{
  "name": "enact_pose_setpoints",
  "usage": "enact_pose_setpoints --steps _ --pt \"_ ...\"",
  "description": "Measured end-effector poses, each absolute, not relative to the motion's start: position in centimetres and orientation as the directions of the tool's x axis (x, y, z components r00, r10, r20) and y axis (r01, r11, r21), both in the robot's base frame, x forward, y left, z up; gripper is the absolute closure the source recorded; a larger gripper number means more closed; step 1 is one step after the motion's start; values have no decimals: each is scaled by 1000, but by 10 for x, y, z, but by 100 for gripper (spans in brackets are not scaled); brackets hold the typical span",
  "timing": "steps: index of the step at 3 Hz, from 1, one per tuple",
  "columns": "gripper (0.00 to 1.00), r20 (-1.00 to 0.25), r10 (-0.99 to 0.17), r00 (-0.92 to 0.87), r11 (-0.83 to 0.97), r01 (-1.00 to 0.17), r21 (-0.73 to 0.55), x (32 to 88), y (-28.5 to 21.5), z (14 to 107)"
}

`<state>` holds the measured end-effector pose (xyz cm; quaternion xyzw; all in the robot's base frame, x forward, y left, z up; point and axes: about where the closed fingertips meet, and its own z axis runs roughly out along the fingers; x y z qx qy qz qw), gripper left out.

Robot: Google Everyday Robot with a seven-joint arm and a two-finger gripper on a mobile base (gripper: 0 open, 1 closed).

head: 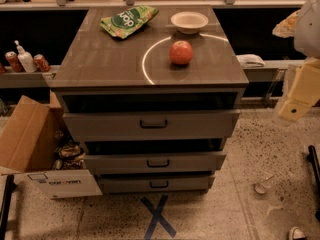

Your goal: Open middle drawer

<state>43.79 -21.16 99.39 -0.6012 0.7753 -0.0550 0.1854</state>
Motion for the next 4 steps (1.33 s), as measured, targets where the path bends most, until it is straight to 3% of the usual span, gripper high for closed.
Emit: enact_pose_setpoints --steps 2,4 --pt "0 -241 -956 -168 235 -929 -285 434 -212 966" --pt "0 -336 -942 -6 63 -985 -159 397 -192 803"
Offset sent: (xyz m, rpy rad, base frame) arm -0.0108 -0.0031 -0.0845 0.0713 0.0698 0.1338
